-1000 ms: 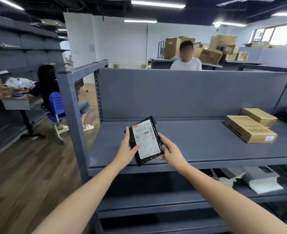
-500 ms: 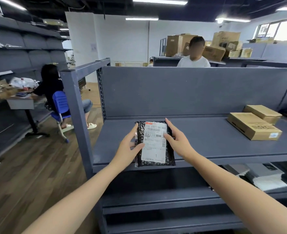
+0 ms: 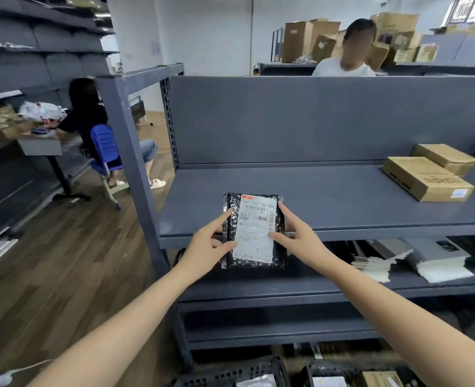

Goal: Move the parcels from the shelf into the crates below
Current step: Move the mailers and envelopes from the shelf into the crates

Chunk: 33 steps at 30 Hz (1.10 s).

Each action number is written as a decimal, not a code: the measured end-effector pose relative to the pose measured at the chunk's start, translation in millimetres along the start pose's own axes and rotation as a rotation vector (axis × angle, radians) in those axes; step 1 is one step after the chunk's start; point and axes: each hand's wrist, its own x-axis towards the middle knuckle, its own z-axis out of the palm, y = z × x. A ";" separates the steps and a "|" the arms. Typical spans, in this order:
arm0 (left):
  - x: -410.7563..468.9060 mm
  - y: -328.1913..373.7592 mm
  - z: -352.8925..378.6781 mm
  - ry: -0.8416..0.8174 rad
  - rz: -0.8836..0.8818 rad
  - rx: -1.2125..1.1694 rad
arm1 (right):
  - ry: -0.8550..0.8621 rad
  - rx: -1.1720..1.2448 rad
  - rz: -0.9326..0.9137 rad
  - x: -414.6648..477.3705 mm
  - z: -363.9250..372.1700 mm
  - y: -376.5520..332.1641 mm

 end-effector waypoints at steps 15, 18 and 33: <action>-133.7 -71.7 87.3 -0.248 -0.300 0.309 | -0.283 -0.154 0.250 -136.3 50.0 95.0; -146.7 -106.0 112.0 -0.300 -0.358 0.319 | -0.318 -0.179 0.302 -154.1 66.2 128.1; -182.5 -422.2 243.1 -0.408 -0.554 0.344 | -0.557 -0.255 0.489 -160.9 250.6 423.2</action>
